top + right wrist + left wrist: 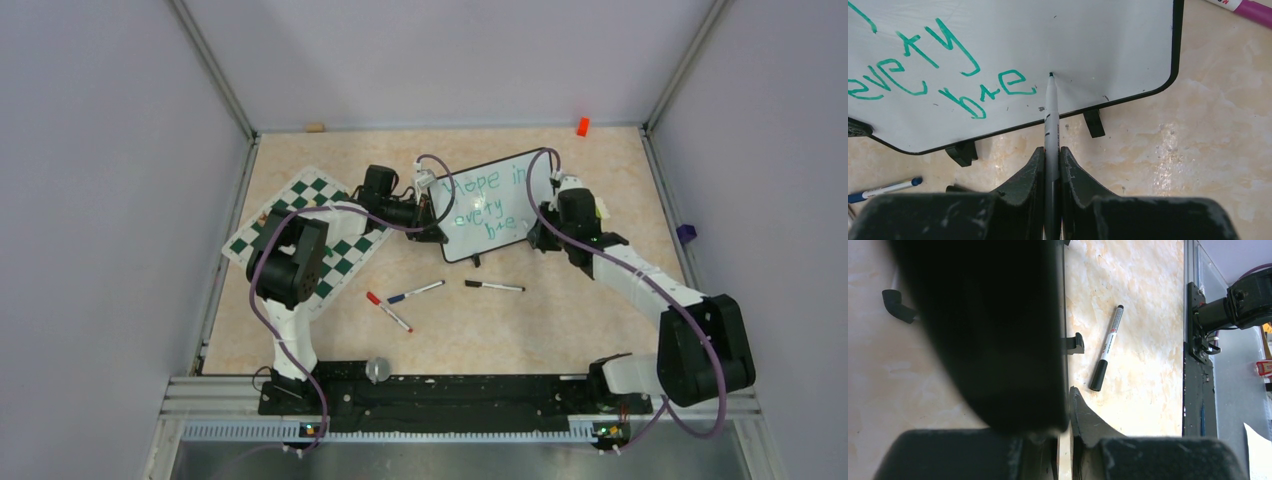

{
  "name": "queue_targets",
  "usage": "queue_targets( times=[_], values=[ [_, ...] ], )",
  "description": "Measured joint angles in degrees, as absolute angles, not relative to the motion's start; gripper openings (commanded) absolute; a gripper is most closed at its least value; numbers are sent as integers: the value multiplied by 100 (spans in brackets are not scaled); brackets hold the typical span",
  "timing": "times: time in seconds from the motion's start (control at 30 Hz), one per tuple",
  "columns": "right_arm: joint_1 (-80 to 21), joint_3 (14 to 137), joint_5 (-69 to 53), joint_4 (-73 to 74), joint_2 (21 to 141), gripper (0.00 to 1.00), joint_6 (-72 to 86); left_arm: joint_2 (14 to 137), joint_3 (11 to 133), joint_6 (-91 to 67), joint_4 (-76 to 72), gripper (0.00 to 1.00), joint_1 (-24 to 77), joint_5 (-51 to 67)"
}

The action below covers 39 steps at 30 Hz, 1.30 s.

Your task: Write a sentence on the whiteboard

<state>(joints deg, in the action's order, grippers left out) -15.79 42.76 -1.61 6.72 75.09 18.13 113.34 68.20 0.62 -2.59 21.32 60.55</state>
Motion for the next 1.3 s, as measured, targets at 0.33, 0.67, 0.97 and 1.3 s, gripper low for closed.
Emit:
queue_targets(
  times=[0.33,0.67,0.97,1.3],
  values=[
    [-1557,4331,-132,642,7631,0,1822,11334,6827,62,-224,0,2132,6055],
    [-1553,4331,-274,593,7655,0,1820,11334,6827,60,-211,0,2132,6053],
    [-1551,4281,-421,548,7655,0,1822,11334,6827,60,-211,0,2132,6053],
    [-1551,4198,-403,637,7644,0,1820,11334,6827,60,-213,0,2132,6053]
  ],
)
